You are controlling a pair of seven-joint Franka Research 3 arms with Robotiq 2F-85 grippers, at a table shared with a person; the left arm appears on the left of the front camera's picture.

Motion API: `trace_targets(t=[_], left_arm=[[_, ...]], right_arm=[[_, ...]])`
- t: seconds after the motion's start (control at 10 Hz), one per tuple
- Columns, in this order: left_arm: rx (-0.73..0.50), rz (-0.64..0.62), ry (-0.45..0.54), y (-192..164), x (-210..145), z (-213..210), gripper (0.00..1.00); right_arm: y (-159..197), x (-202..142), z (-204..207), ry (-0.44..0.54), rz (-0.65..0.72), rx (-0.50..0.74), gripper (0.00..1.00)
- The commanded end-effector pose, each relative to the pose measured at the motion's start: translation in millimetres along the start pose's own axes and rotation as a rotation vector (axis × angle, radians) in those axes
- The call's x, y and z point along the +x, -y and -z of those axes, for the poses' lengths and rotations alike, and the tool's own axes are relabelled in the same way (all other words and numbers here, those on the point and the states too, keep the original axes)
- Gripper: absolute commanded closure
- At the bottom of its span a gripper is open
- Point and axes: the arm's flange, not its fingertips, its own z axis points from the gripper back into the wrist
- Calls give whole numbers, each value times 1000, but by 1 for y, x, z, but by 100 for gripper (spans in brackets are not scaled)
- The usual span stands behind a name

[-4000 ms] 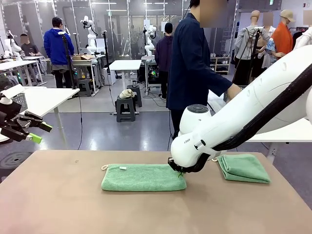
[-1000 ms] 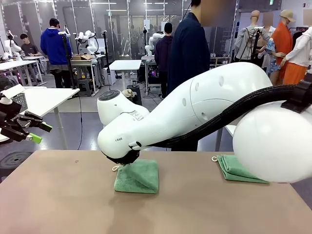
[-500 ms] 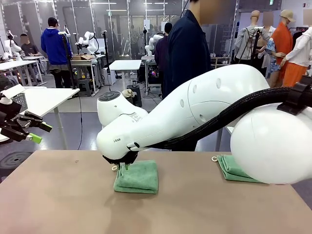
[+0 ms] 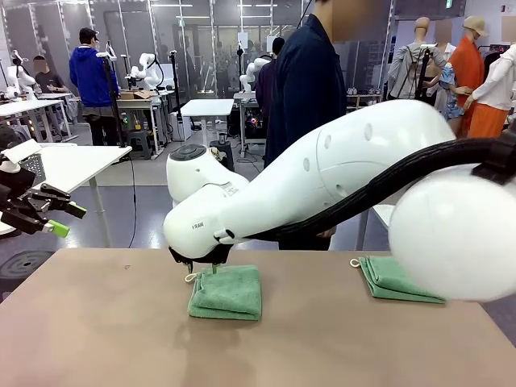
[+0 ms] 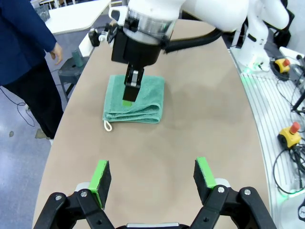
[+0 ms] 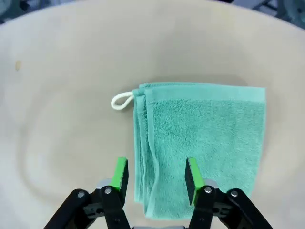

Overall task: Fold the towels and place them in the basket.
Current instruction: When a person lays out a Towel with hook on the table, fold it in half twice.

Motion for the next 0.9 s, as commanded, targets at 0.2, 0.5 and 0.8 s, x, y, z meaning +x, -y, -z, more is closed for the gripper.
trace_targets(t=[0.2,0.5,0.8], left_arm=[[3,2,5,2,1,0,11],[3,2,5,2,1,0,11],[3,2,5,2,1,0,11]], right_arm=[[98,-17,-56,-82,-38,127,39],[140,-22,-75,-74,57,145,39],[159,-20,-82,-72,54,159,39]])
